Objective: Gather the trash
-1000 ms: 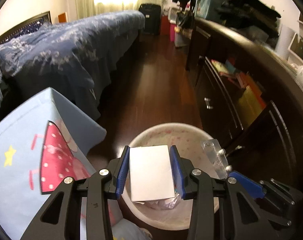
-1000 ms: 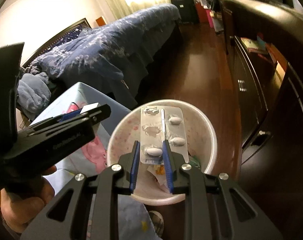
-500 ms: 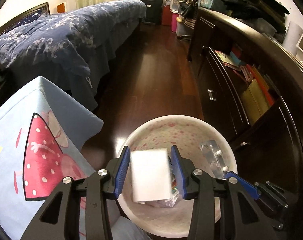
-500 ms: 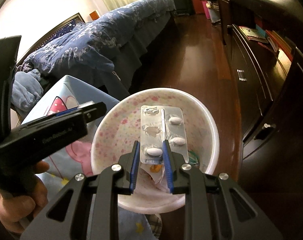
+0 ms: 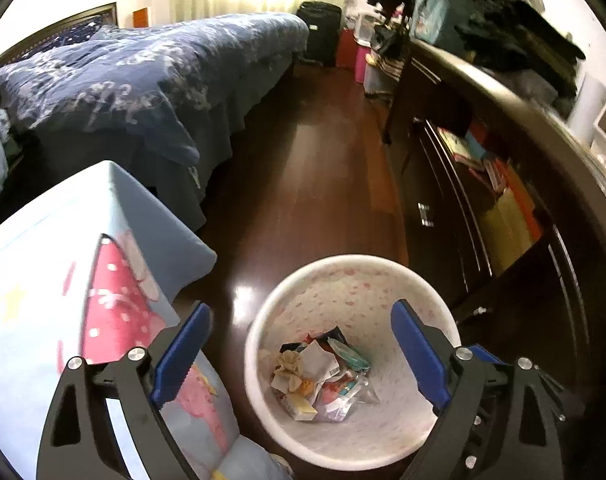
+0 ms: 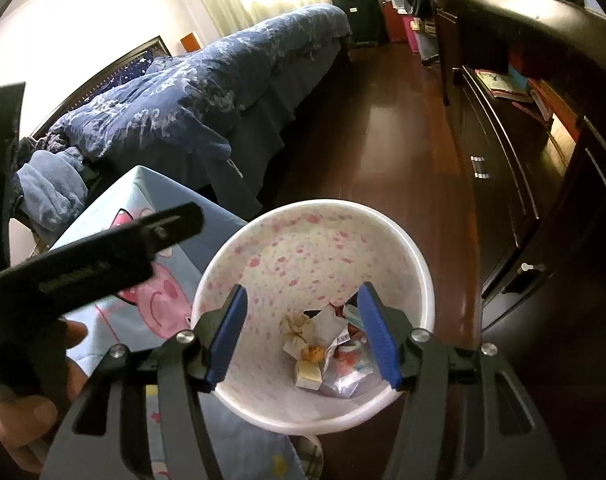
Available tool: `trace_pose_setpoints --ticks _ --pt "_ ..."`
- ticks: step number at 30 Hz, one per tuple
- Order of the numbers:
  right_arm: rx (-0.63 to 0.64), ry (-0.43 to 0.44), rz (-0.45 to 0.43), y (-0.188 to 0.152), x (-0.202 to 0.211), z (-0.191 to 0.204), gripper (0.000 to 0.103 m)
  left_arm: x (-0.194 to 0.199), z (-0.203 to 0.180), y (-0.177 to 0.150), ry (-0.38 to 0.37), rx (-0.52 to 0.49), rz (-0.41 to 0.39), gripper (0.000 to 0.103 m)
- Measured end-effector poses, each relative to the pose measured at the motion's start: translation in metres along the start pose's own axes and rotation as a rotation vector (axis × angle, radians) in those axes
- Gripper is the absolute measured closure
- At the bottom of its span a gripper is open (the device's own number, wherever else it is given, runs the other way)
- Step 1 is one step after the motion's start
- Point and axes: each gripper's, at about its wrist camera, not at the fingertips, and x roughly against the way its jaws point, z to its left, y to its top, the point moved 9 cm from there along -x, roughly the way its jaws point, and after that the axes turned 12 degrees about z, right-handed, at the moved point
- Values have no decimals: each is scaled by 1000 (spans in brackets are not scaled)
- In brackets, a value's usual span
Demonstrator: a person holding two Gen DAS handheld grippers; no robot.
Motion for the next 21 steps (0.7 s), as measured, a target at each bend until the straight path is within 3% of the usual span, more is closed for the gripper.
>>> trace_pose_setpoints --ticks 5,7,14,21 --pt "30 -50 -14 -8 19 16 43 45 31 -4 9 72 -80 7" --pt "52 -53 -31 -13 31 30 37 65 48 -9 41 101 -113 5" --pt "167 43 -107 -41 77 123 15 155 121 -52 193 214 -271 4" --pt "287 127 -144 -81 111 218 10 236 182 -110 305 301 -373 4"
